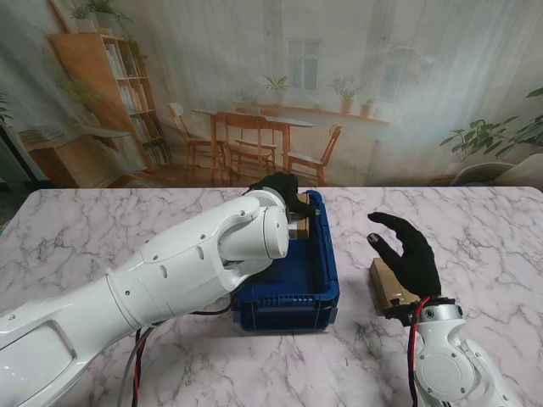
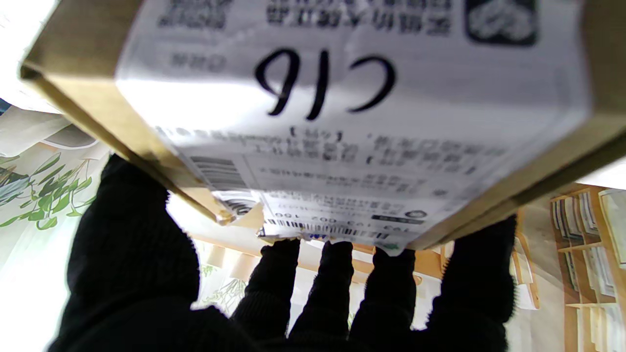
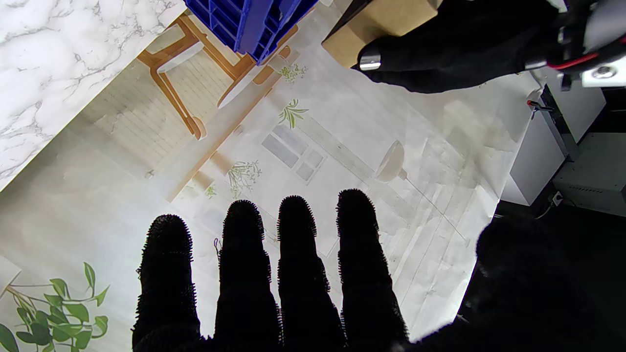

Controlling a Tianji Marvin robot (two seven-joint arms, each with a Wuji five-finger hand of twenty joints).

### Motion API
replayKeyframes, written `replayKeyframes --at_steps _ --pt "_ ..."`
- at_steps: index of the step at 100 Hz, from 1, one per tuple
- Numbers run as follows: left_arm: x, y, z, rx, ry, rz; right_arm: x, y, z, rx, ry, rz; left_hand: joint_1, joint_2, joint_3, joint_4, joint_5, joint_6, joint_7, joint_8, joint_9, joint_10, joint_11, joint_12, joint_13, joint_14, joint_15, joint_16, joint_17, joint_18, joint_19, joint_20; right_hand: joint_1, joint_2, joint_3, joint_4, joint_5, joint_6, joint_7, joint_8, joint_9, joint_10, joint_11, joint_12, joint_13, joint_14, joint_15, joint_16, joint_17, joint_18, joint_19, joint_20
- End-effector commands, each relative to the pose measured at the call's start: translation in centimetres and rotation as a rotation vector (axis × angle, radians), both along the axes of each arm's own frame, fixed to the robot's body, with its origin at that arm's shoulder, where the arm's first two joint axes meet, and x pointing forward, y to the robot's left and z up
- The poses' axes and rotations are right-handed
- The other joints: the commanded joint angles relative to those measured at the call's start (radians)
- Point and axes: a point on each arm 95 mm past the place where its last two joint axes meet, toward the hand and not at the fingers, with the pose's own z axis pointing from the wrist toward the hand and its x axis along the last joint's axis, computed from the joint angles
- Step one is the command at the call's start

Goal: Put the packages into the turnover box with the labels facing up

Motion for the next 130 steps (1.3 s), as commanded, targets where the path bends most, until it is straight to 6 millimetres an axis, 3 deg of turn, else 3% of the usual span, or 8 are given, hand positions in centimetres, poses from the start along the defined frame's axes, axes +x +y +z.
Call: replayKeyframes --at_steps 1,17,32,43,55,80,98,130 --pt "0.1 -0.5 0.0 -0.005 0.017 -0.007 -0.1 0.0 -0.2 0.002 0.005 0.000 0.324 0.113 0.127 0.031 0.026 0.026 -0.019 -0.006 -0.016 0.017 -0.014 -0.015 0.029 -0.008 0.114 0.020 0.053 -0.386 0.357 0.051 -0.002 -0.007 0.011 0.017 0.021 -0.015 -0.014 0.011 -0.029 0.000 0.004 0.006 0.007 0.002 -0.005 0.013 -0.016 0.002 -0.013 0.015" --pt "0.3 -0.6 -0.6 -0.011 0.029 0.003 -0.1 0.0 -0.3 -0.002 0.012 0.003 0.314 0.140 0.096 0.020 0.021 0.036 -0.037 -0.023 -0.028 0.018 -0.033 -0.035 0.015 -0.008 0.101 0.010 0.029 -0.370 0.317 0.042 -0.004 -0.010 0.011 0.017 0.021 -0.016 -0.014 0.011 -0.029 -0.001 0.003 0.005 0.006 0.002 -0.006 0.013 -0.017 0.003 -0.014 0.015" --pt "0.4 -0.6 -1.2 -0.023 0.041 0.012 0.0 0.0 -0.4 -0.005 0.016 0.005 0.279 0.179 0.011 -0.024 0.008 0.044 -0.078 -0.119 -0.055 0.018 -0.076 -0.082 -0.012 -0.010 0.057 -0.033 -0.031 -0.312 0.245 0.038 -0.005 -0.010 0.012 0.017 0.021 -0.016 -0.015 0.011 -0.028 0.001 0.001 0.004 0.003 0.002 -0.008 0.012 -0.020 0.005 -0.019 0.013" --pt "0.6 -0.4 -1.5 -0.018 0.047 0.011 0.0 0.0 -0.4 -0.006 0.018 0.006 0.229 0.181 0.004 -0.045 -0.006 0.040 -0.162 -0.216 -0.071 0.017 -0.177 -0.210 -0.036 0.006 -0.023 -0.142 -0.078 -0.270 0.178 0.035 -0.005 -0.011 0.013 0.017 0.021 -0.016 -0.015 0.011 -0.028 0.000 0.000 0.004 0.005 0.003 -0.008 0.013 -0.023 0.007 -0.023 0.011" --pt "0.7 -0.3 -2.0 -0.033 0.070 0.012 -0.1 0.0 -0.5 -0.011 0.029 0.009 0.125 0.187 -0.004 -0.068 -0.083 0.021 -0.280 -0.345 -0.116 -0.002 -0.340 -0.431 -0.085 0.035 -0.143 -0.342 -0.159 -0.222 0.020 -0.011 -0.007 -0.011 0.014 0.016 0.019 -0.021 -0.018 0.010 -0.036 0.000 -0.005 0.002 -0.001 0.003 -0.012 0.012 -0.033 0.011 -0.034 0.007" --pt "0.8 -0.5 -2.9 -0.047 0.106 0.007 -0.1 -0.1 -0.5 -0.013 0.030 0.005 -0.089 0.180 -0.012 -0.090 -0.237 -0.064 -0.414 -0.568 -0.202 -0.056 -0.406 -0.731 -0.236 0.073 -0.227 -0.563 -0.257 -0.117 -0.199 -0.096 -0.010 -0.012 0.016 0.016 0.018 -0.023 -0.022 0.010 -0.035 -0.002 -0.008 0.000 -0.002 0.005 -0.016 0.012 -0.041 0.017 -0.055 -0.001" --pt "0.7 -0.5 -3.1 -0.040 0.132 0.001 0.0 -0.1 -0.5 -0.014 0.031 0.005 -0.124 0.166 -0.013 -0.092 -0.239 -0.084 -0.416 -0.623 -0.202 -0.070 -0.403 -0.739 -0.299 0.072 -0.257 -0.624 -0.314 -0.040 -0.295 -0.139 -0.012 -0.014 0.018 0.016 0.018 -0.024 -0.023 0.010 -0.034 -0.003 -0.009 0.000 -0.001 0.003 -0.017 0.013 -0.043 0.020 -0.064 -0.003" --pt "0.4 0.0 -2.4 -0.043 0.123 0.000 0.0 -0.1 -0.6 -0.014 0.033 0.007 -0.104 0.185 -0.010 -0.091 -0.228 -0.081 -0.408 -0.635 -0.203 -0.060 -0.403 -0.739 -0.285 0.052 -0.255 -0.636 -0.336 -0.024 -0.342 -0.162 -0.013 -0.014 0.020 0.015 0.019 -0.023 -0.024 0.012 -0.034 -0.003 -0.010 0.000 0.001 0.005 -0.019 0.015 -0.042 0.021 -0.067 -0.002"
